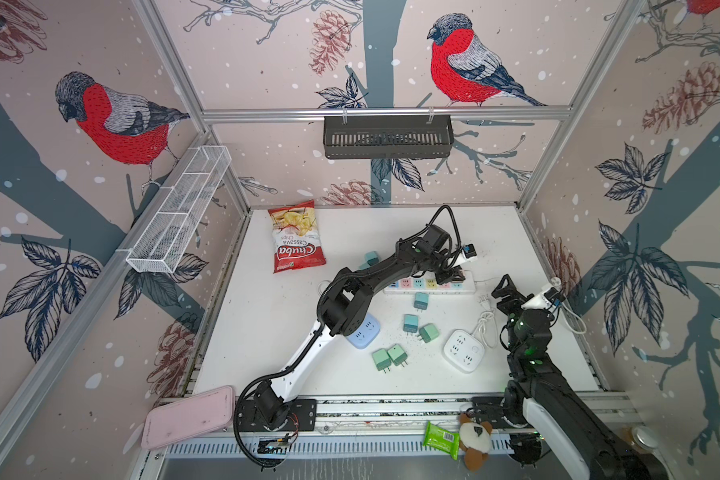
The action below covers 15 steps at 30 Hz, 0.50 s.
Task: Insert the plug
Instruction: 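Lower and press the pink adapter into the socket with the left gripper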
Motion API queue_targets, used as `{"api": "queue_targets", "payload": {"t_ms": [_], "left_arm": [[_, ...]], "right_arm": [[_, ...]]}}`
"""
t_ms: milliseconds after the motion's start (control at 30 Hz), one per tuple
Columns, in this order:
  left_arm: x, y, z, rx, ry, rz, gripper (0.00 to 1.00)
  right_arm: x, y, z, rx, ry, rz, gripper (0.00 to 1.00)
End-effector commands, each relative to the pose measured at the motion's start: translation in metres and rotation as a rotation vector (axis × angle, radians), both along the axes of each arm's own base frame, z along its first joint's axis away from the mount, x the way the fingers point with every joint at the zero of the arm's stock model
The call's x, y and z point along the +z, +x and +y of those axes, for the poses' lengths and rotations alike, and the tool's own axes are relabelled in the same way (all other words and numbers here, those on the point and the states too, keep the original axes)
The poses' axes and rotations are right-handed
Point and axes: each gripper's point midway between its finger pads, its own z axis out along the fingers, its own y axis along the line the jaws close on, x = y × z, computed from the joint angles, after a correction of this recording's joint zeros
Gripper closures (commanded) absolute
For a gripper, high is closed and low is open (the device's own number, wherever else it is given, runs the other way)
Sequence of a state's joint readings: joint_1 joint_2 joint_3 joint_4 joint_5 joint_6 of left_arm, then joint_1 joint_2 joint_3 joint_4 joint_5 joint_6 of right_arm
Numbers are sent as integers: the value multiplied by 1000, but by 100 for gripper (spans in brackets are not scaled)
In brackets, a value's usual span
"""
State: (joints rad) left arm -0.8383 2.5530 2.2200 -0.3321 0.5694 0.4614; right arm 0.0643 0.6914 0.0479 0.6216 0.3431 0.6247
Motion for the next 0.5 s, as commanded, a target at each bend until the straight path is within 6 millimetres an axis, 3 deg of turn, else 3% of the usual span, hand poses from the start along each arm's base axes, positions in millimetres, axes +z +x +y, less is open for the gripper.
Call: {"api": "queue_targets", "payload": {"t_ms": [0, 133, 467], "left_arm": [[-25, 5, 17, 90, 117, 46, 100], [-34, 9, 30, 144, 172, 43, 100], [-21, 9, 56, 211, 192, 32, 100]], "right_arm": [[0, 0, 0, 3, 3, -4, 0], [0, 0, 0, 2, 3, -3, 0], [0, 0, 0, 2, 5, -4, 0]]}}
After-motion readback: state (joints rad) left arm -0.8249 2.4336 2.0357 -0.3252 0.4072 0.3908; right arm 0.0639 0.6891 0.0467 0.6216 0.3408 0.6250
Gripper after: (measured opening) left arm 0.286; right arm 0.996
